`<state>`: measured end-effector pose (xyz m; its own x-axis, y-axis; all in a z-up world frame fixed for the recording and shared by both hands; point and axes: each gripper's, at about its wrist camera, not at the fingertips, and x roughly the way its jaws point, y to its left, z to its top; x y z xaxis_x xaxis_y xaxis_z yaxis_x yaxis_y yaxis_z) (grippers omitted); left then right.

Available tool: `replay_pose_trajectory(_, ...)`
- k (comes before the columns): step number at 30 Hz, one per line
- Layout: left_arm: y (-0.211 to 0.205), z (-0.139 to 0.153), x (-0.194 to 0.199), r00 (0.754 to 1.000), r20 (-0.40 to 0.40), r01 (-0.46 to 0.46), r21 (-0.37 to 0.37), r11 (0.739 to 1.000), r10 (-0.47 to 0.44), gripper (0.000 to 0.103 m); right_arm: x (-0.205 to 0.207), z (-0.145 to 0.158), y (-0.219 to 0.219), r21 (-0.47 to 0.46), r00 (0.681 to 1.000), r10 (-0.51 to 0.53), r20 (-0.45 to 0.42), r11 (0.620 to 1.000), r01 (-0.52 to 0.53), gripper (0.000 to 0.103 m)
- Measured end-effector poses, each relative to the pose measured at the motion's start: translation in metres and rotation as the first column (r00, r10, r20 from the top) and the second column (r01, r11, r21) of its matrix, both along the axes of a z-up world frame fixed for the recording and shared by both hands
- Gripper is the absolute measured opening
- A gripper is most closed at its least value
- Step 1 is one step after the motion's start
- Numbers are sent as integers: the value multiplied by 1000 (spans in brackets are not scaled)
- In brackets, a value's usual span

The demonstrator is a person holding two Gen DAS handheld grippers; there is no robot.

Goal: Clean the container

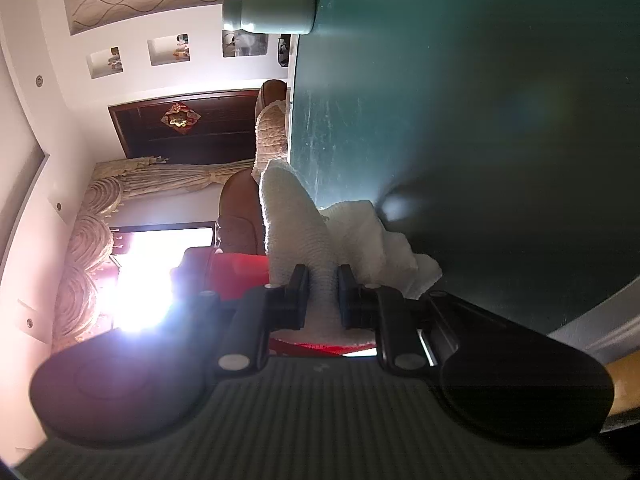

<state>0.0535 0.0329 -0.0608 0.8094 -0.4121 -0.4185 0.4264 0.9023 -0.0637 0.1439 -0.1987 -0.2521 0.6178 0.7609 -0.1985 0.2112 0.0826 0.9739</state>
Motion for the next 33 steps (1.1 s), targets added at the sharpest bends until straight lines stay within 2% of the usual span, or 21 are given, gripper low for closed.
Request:
replay_pose_trajectory(16,-3,-3,-5,999,13,38,10,999,-38,97,1,-4,3,2,1000,-10,-17,1000,10,19)
replay_pose_trajectory(18,-3,-4,-7,999,15,50,13,999,-50,97,0,-4,2,40,1000,-19,-15,999,19,19)
replay_pose_trajectory(22,12,-4,-1,997,17,78,10,997,-78,97,1,2,0,152,998,-38,50,988,30,19)
replay_pose_trajectory(23,14,-4,-1,996,16,86,6,996,-86,97,2,2,1,153,998,-33,55,988,24,19)
replay_pose_trajectory(26,18,-5,0,993,20,113,5,994,-113,97,6,-1,4,79,1000,-16,24,997,14,19)
replay_pose_trajectory(33,25,-8,1,985,31,167,5,986,-167,97,6,-16,8,71,999,3,-36,997,-1,18)
